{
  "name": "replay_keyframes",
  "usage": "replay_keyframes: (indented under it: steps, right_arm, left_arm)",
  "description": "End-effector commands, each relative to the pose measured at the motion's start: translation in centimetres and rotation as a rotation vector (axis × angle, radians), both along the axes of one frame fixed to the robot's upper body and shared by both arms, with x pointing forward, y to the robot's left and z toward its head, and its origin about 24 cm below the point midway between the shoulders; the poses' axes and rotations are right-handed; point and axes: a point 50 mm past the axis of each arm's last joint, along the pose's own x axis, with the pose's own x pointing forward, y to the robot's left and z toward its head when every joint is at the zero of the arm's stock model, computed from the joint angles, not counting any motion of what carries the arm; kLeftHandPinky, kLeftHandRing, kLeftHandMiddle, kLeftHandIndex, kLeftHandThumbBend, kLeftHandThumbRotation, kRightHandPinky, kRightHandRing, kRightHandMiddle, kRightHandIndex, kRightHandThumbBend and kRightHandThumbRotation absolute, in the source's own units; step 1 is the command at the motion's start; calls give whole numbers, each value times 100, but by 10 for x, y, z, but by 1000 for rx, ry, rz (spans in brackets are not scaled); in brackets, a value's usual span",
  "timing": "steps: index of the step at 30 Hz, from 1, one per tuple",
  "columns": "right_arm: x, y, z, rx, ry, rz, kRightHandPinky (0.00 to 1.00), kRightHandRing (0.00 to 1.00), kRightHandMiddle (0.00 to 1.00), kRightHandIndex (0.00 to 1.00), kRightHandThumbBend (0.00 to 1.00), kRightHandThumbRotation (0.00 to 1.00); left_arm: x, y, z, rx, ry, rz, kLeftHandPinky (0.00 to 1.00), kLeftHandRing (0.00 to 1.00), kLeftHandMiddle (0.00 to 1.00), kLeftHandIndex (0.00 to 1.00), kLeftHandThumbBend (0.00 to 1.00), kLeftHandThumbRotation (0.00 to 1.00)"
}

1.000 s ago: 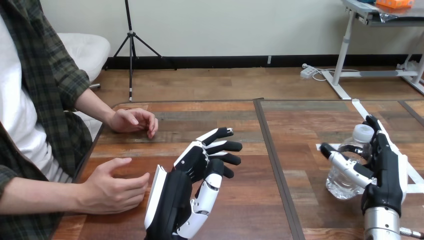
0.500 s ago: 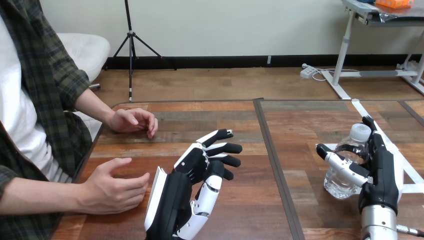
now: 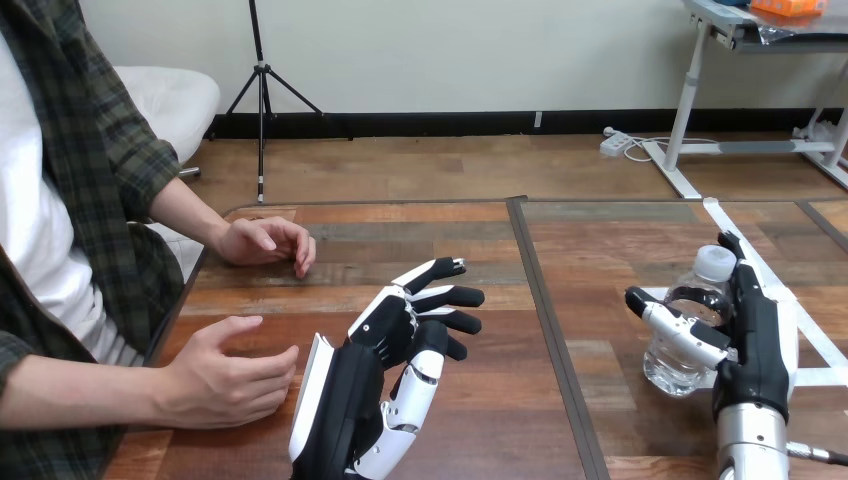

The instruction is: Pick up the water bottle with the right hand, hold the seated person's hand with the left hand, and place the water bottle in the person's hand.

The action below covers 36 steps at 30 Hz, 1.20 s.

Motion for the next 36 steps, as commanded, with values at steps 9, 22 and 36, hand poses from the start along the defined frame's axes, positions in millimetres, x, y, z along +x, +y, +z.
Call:
replay_keyframes:
  steps: [9,22,36]
  right_arm:
    - [25,6,23,-41,-54,26,93,93,93,93,77,3]
    - [27,7,21,-38,-36,-8,89,89,89,90,77,0]
    - [30,8,20,-32,-12,-60,76,79,80,80,77,0]
  left_arm:
    - [4,-6,10,-32,-55,-2,52,64,70,79,15,74]
    - [4,-6,9,-39,-51,-4,52,64,70,79,14,74]
    - [4,-6,8,-41,-50,-3,52,64,70,79,13,74]
